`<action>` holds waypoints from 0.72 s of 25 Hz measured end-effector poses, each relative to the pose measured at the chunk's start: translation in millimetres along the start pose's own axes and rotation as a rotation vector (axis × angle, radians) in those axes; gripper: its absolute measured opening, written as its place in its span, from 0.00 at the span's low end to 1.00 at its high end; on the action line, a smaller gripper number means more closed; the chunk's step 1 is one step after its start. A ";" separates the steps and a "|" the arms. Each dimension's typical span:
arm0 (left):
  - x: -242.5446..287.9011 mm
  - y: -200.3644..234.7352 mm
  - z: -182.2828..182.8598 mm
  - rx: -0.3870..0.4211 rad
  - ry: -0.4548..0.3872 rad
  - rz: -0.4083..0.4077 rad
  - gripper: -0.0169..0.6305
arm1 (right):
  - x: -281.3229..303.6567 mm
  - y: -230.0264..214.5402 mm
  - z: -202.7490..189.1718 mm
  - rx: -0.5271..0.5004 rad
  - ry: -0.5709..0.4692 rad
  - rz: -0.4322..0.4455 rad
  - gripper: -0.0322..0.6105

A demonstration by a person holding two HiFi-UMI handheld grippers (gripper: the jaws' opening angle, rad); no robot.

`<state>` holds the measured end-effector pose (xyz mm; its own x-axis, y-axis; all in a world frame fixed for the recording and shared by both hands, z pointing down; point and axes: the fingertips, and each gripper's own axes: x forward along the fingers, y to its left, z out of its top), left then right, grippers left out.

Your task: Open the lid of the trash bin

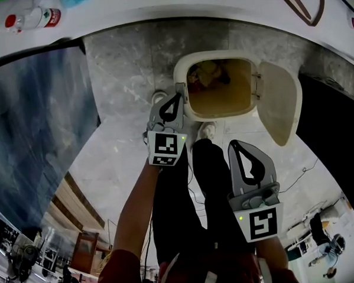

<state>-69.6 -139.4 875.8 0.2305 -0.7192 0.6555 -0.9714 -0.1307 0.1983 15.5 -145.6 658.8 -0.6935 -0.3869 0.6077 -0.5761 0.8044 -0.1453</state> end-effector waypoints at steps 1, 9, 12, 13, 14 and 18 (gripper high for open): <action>0.1 -0.1 0.0 -0.001 0.000 -0.002 0.03 | -0.4 -0.1 0.1 0.000 -0.001 -0.001 0.05; -1.9 -1.9 1.2 0.005 0.042 -0.007 0.03 | -4.9 1.8 11.0 -0.006 -0.025 -0.006 0.05; -7.3 -3.7 9.1 0.015 0.042 -0.004 0.03 | -10.7 0.1 18.3 -0.011 -0.039 -0.009 0.05; -10.6 -4.9 12.9 0.017 0.037 -0.003 0.03 | -13.3 -0.5 21.6 -0.013 -0.047 -0.011 0.05; -14.4 -6.6 16.9 0.019 0.034 -0.002 0.03 | -16.1 -0.9 25.7 -0.015 -0.059 -0.014 0.05; -37.4 -15.4 38.5 0.018 0.008 0.005 0.03 | -31.1 0.0 42.8 -0.030 -0.095 -0.022 0.05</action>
<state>-65.5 -136.8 820.2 0.2257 -0.7146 0.6622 -0.9735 -0.1392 0.1816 18.6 -152.9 606.5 -0.7199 -0.4445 0.5331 -0.5792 0.8080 -0.1084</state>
